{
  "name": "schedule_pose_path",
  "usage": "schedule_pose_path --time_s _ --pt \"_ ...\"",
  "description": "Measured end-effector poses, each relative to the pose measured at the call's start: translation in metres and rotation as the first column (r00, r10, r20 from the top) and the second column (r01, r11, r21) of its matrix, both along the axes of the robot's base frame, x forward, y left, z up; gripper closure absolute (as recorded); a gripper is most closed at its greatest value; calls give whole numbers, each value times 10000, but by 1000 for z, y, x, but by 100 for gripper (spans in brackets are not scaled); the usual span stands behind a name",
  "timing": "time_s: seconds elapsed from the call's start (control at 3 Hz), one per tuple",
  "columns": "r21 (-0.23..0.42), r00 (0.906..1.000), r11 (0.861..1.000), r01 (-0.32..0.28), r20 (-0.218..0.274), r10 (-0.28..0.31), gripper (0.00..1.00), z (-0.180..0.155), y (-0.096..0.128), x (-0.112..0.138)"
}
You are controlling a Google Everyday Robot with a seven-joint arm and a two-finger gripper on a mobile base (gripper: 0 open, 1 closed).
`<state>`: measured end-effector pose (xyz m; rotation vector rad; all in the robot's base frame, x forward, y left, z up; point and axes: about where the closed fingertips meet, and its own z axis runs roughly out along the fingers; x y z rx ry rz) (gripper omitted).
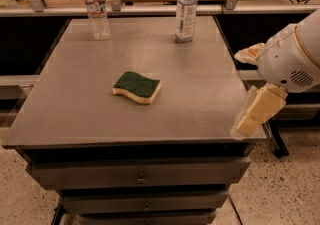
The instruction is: Pick sponge
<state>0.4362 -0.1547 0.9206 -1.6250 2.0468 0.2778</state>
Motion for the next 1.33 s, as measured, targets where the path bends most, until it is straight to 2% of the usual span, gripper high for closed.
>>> schedule_pose_path --time_s 0.33,0.67,1.0,1.33 --pt "357 9939 9938 1054 -371 -1040 0 -10 13 1" --pt "357 9939 9938 1053 -370 -1040 0 -10 13 1" --pt "542 9947 9942 933 -485 -907 0 -15 27 4" --pt "1088 9981 9931 432 -479 -382 0 -24 51 10"
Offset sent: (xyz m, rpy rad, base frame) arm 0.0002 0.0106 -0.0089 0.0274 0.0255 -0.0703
